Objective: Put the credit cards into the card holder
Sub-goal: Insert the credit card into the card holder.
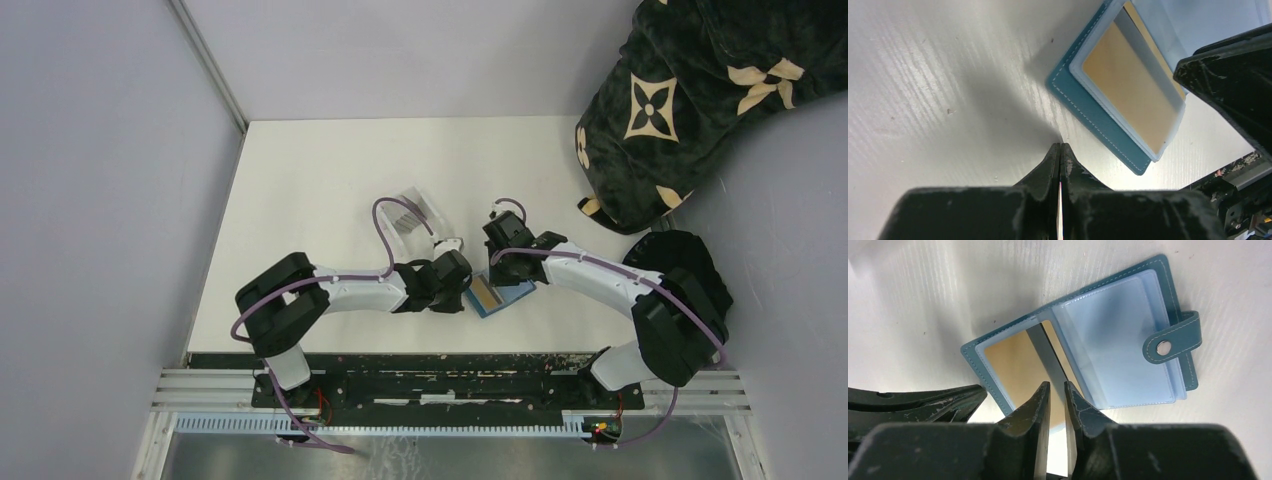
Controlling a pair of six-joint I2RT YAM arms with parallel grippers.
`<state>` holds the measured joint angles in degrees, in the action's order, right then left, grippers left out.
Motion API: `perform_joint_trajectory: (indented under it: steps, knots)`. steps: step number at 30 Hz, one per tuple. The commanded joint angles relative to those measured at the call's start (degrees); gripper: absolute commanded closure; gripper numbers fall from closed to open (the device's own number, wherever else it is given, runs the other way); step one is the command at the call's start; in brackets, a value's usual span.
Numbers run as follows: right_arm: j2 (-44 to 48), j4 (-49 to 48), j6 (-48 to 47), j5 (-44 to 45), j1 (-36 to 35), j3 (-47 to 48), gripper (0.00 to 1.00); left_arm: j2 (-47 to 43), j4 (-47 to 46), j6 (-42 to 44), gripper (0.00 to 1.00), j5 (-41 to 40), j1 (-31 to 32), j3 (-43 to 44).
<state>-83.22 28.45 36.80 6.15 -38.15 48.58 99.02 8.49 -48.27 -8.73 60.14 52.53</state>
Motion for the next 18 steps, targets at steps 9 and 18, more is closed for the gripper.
perform_joint_trajectory:
  steps: [9,18]
  knots:
    - [2.2,3.25,-4.49,3.6,-0.19,6.51,0.59,-5.37,13.97,4.1,0.91,-10.97,0.12,4.04]
    - [-2.9,-0.68,-11.66,4.0,-0.45,17.7,0.42,-20.72,21.29,4.84,0.66,-19.51,-7.76,5.69]
